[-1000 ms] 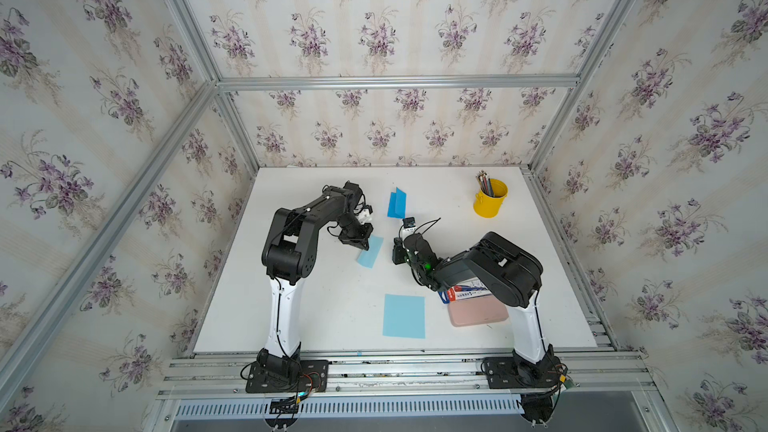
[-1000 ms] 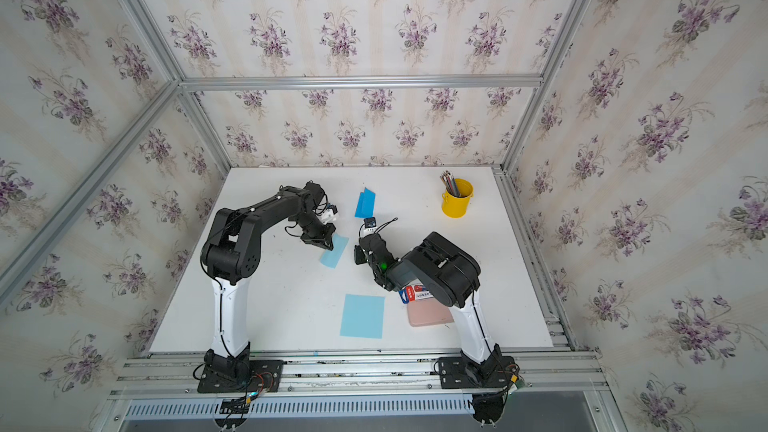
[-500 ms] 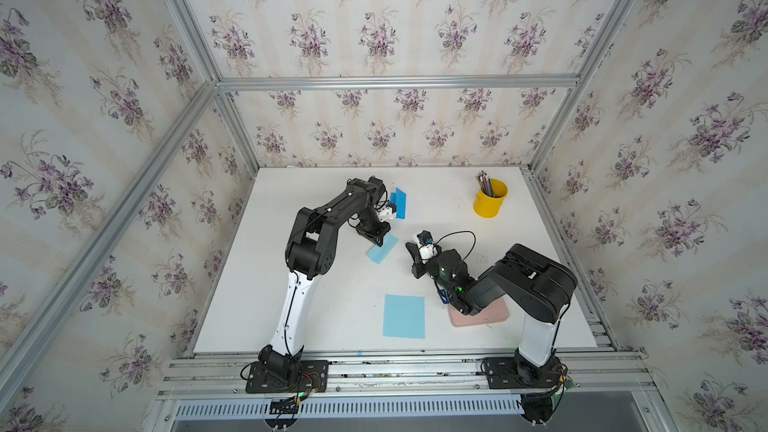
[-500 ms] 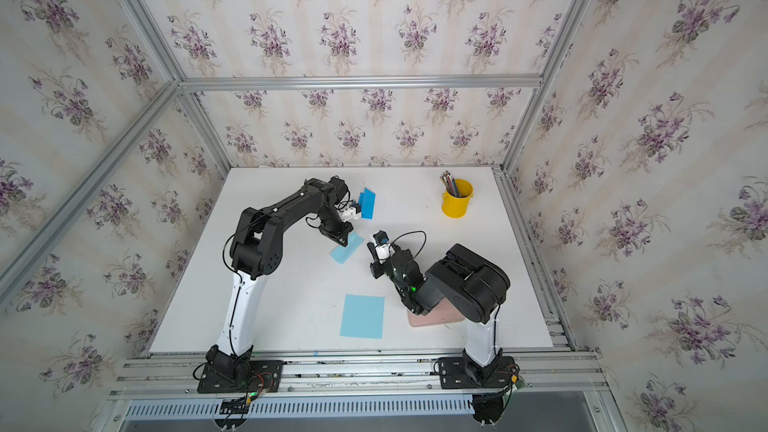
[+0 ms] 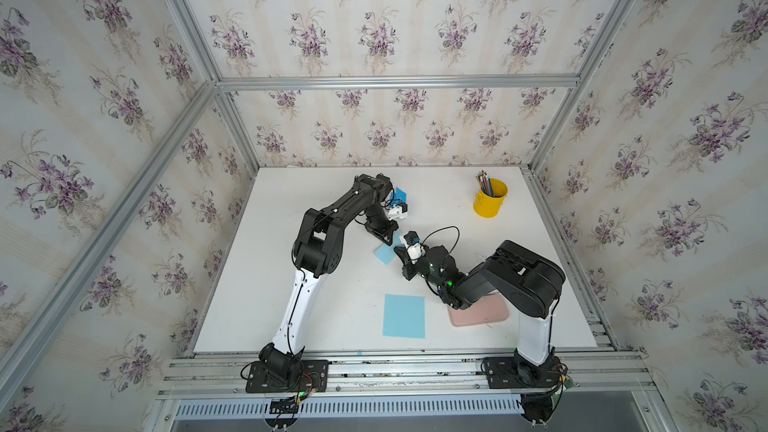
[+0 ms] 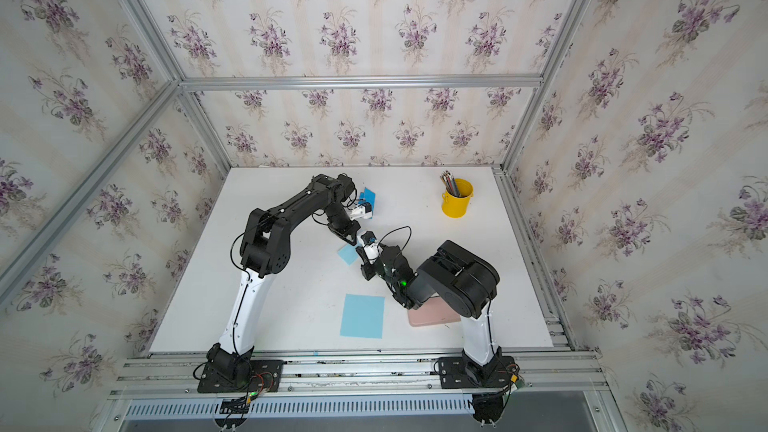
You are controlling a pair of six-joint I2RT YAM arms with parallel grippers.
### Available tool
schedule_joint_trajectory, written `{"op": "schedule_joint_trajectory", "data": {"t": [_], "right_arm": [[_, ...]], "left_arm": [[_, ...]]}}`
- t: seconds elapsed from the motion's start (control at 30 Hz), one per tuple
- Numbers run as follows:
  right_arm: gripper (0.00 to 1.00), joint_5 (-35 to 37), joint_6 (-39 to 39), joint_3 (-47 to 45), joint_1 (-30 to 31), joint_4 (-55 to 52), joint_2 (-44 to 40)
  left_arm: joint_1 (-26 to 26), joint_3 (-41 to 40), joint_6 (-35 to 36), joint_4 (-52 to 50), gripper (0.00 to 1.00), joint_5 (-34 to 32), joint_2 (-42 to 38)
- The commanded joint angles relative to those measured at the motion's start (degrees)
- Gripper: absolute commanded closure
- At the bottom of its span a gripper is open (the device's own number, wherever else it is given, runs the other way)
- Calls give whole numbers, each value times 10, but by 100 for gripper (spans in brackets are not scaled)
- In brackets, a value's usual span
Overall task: Fold the square paper along the opposite sides
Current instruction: Smooth out the paper at the center of the board.
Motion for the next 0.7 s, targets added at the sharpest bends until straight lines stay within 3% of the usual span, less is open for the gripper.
{"op": "schedule_joint_trajectory", "data": {"t": [0.0,0.67], "right_arm": [[96,13,-4,12,0,-42,6],[96,33,-2,62,0,-89,47]], "left_arm": [[-2,4,22,-27,100,26,5],[-10,0,27,-30,100,3,10]]}}
